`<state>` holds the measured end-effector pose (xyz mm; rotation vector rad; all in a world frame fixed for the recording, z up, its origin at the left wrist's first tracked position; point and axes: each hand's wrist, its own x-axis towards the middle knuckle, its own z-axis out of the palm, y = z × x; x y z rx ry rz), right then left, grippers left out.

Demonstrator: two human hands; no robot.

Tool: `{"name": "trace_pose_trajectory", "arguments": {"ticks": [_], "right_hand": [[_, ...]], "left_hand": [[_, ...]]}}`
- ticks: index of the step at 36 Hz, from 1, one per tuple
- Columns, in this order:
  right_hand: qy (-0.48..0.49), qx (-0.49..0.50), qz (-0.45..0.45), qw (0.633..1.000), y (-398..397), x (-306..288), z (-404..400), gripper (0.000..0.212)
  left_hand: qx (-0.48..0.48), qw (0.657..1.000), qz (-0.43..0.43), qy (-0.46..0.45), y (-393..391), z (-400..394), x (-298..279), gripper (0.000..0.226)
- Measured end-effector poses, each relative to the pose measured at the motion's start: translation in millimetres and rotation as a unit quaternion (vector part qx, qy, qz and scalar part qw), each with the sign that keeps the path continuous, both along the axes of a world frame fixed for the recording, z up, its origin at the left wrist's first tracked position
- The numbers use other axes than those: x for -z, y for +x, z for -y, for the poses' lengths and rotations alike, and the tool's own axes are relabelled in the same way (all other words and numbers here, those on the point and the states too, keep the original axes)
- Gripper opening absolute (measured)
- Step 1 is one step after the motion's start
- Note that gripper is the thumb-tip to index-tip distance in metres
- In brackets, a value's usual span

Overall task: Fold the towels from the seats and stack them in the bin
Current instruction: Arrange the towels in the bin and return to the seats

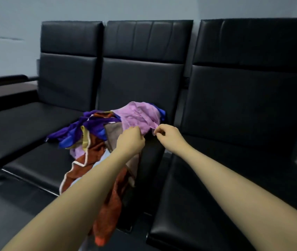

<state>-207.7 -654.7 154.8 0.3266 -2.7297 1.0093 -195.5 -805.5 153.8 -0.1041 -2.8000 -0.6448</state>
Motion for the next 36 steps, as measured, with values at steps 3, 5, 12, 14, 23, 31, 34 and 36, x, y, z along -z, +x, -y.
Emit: {"name": "trace_pose_trajectory", "arguments": {"ticks": [3,5,12,14,23,31,34,36], "right_hand": [[0.005,-0.036,0.021,0.999,-21.1,15.7,23.7,0.022],[0.013,-0.054,0.049,0.997,-35.1,29.0,38.0,0.026],[0.0,-0.048,0.127,0.991,-71.7,64.4,57.0,0.052],[0.024,-0.053,0.125,0.99,-77.2,72.2,58.3,0.049],[0.009,-0.001,0.012,1.0,-77.6,78.9,54.2,0.005],[-0.182,-0.089,-0.024,0.979,-57.9,32.5,46.2,0.027],[-0.163,-0.077,-0.033,0.983,-49.5,10.0,34.7,0.024],[-0.196,-0.058,-0.05,0.978,-35.4,-7.2,23.8,0.028]], "left_hand": [[-0.005,0.999,0.006,-0.035,-18.9,22.9,13.1,0.025],[-0.008,0.998,0.004,-0.062,-34.0,36.2,23.8,0.028],[0.023,0.983,0.029,-0.179,-67.9,50.1,54.2,0.041],[0.017,0.977,0.021,-0.212,-70.5,49.7,61.9,0.035],[0.022,0.995,-0.07,-0.074,-60.7,43.0,50.7,0.017],[0.07,0.986,-0.117,0.097,-31.0,23.2,-11.7,0.012],[0.082,0.983,-0.135,0.092,-20.4,16.9,-30.8,0.009],[0.08,0.982,-0.144,0.096,-9.7,9.7,-44.8,0.01]]}}
